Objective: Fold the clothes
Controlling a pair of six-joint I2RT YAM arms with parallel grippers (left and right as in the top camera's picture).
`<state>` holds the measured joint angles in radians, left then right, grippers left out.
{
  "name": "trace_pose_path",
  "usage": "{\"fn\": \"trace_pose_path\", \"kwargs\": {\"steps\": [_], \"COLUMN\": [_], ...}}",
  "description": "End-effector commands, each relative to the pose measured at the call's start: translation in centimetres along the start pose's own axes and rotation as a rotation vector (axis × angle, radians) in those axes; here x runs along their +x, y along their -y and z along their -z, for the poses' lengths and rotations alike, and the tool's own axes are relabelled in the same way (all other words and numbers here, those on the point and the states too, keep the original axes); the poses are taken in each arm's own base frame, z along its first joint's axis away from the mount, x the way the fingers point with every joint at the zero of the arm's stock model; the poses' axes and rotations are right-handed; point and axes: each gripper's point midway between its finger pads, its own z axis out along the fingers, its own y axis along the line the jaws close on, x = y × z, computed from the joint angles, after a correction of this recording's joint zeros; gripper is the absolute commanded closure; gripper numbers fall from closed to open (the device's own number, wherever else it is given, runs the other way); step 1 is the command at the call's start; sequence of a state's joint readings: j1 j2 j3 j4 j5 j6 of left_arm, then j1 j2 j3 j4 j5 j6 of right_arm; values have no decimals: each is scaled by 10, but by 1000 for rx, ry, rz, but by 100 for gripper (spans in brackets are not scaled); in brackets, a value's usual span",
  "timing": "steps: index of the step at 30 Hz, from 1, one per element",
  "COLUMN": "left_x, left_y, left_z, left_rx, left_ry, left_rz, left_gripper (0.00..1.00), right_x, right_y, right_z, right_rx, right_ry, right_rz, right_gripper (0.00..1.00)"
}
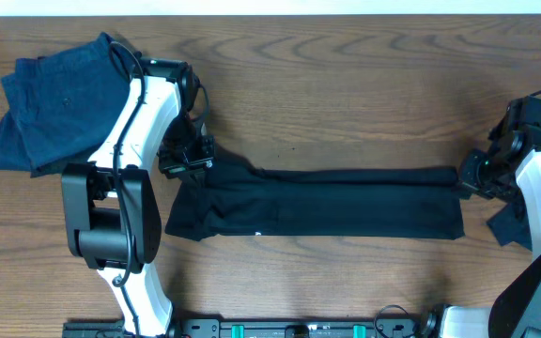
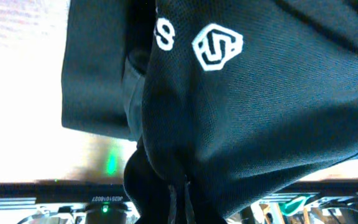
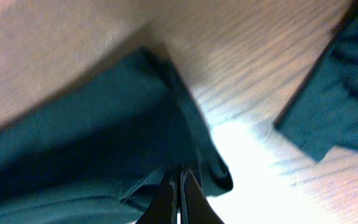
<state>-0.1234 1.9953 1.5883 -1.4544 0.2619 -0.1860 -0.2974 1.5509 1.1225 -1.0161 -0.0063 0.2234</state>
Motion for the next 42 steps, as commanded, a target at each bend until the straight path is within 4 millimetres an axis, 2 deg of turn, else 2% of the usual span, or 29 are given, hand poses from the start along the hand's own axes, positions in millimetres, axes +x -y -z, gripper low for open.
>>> {"fn": "trace_pose_path", "kwargs": {"steps": [1,9,11,12,16,22,25,30,36,39,42], "left_x": [8,17,19,20,26,28,27,9,-22,-33,-36], "left_y": [-8,-12,-13,-13,-14,-15,-14,-5,18,26,32], "left_z": [-1,-11,-11,-11,-11,-10,-8,13,46,48,37], "left_rx": [-20,-32,-34,-35,-41,-42,-38,-3,101,112,105], "left_ry": [-7,-54,-62,-68,-92,-97,-83,63,323,369,354], "left_rz": [-1,1,3,4,4,-2,-13,-37,-80,-96,-107], "left_gripper": [94,93,93,91,85,85,84,85,84,84,84], "right_x": [4,7,9,10,12,13,14,17,22,24,25], "right_y": [-4,15,18,20,20,19,10,-2,-11,-14,-16], "right_z": [3,3,3,3,4,3,3,3,-3,-6,-6], "right_rx": [-39,69,89,96,97,91,39,-7,-11,-11,-12], "right_ry": [-16,-23,-29,-33,-42,-44,-54,-62,-67,-69,-71], "right_rz": [19,23,21,21,21,21,20,37,70,85,92], "right_gripper": [99,99,95,88,85,87,88,91,91,91,91]}}
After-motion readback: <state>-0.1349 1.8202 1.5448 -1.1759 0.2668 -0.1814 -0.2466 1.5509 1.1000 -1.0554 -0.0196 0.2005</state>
